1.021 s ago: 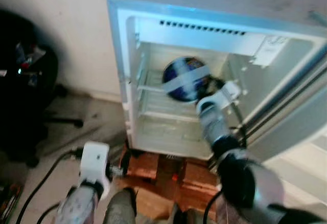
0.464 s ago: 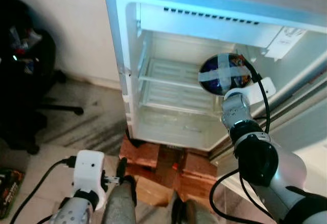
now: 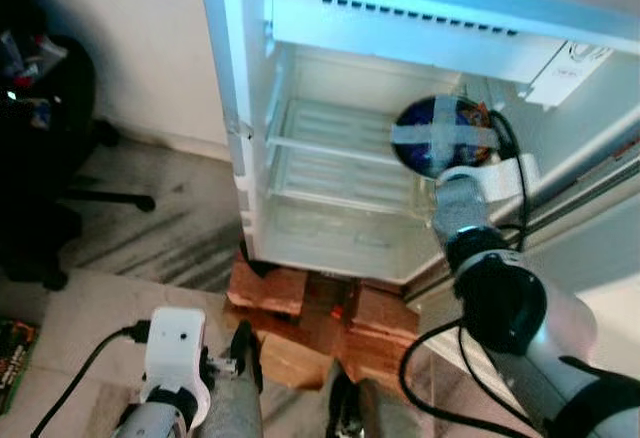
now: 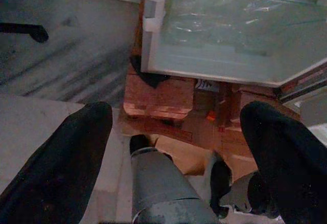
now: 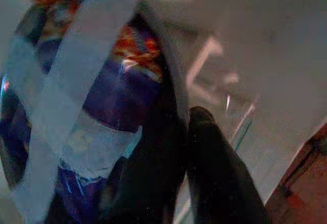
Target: Restocking fridge
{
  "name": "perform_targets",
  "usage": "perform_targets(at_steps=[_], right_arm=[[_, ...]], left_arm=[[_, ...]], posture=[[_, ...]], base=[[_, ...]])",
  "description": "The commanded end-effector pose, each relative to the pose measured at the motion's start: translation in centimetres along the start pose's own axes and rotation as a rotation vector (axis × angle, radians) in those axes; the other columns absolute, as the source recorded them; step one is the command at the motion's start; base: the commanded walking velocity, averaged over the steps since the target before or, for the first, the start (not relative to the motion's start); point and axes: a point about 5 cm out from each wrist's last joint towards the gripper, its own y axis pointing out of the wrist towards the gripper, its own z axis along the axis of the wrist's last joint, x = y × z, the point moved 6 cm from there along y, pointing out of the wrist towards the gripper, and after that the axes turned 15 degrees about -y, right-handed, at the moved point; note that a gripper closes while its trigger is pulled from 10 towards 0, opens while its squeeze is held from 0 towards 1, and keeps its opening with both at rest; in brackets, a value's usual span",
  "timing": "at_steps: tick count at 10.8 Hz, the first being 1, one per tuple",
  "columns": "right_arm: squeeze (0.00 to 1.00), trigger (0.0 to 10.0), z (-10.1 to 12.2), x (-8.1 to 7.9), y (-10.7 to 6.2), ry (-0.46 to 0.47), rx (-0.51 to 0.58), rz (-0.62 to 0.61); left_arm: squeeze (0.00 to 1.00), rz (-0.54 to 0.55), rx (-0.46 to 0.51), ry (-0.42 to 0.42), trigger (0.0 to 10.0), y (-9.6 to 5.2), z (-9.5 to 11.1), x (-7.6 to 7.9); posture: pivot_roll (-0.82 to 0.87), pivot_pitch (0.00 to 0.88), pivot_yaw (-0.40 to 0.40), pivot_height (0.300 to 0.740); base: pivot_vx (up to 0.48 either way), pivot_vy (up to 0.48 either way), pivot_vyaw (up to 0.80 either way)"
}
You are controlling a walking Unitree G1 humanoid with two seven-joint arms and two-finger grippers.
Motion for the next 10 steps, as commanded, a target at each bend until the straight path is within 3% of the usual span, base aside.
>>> perform_targets(at_steps=[1,4,6,7,10], right_arm=[[0.97,10.0,-0.9,-0.4,-0.2,0.026,-0.035,0.002],[0.93,10.0,-1.7,-1.5,-0.7,0.067,-0.069,0.017],[0.93,10.0,-2.2,-3.4,-1.3,0.161,-0.103,0.07],[0.93,10.0,-2.4,-5.3,-1.8,0.226,-0.125,0.137],[0.94,10.0,-2.0,-7.0,-2.2,0.309,-0.13,0.235]], left_arm=[[0.0,0.014,-0.005,-0.009,10.0,-0.5,0.0,-0.1],[0.0,0.036,-0.007,-0.025,10.0,-1.1,-0.2,-0.2],[0.0,0.047,-0.011,-0.031,10.0,-1.3,-0.4,-0.3],[0.0,0.051,-0.008,-0.029,10.0,-1.2,-0.3,-0.4],[0.0,0.062,0.01,-0.025,10.0,-1.0,0.1,-0.9]], posture=[[0.39,0.311,-0.123,0.74],[0.41,0.325,-0.135,0.74],[0.41,0.326,-0.142,0.74],[0.41,0.326,-0.144,0.74],[0.41,0.321,-0.143,0.74]], base=[[0.0,0.0,0.0],[0.0,0.0,0.0],[0.0,0.0,0.0],[0.0,0.0,0.0],[0.0,0.0,0.0]])
